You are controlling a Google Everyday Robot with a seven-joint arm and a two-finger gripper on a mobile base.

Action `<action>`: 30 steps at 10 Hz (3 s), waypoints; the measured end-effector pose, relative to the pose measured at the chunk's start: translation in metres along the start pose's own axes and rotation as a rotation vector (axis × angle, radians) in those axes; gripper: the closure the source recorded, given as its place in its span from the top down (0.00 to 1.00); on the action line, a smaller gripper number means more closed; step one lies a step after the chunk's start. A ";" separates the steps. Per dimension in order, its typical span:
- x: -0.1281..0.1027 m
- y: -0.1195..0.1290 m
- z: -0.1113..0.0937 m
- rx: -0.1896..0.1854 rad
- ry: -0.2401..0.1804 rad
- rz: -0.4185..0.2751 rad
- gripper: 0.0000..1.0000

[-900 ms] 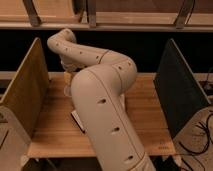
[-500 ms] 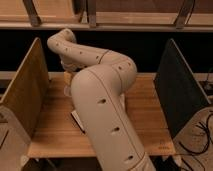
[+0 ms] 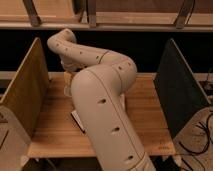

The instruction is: Place the eraser in the ceramic cup

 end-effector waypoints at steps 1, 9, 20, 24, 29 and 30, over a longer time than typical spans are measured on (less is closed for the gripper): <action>0.000 0.000 0.000 0.000 0.000 0.000 0.80; 0.000 0.000 0.000 0.000 0.000 0.000 0.80; 0.115 0.065 -0.025 -0.015 -0.149 0.266 0.80; 0.155 0.107 -0.008 -0.077 -0.096 0.304 0.80; 0.123 0.144 0.019 -0.137 -0.053 0.209 0.80; 0.113 0.158 0.028 -0.167 -0.036 0.180 0.80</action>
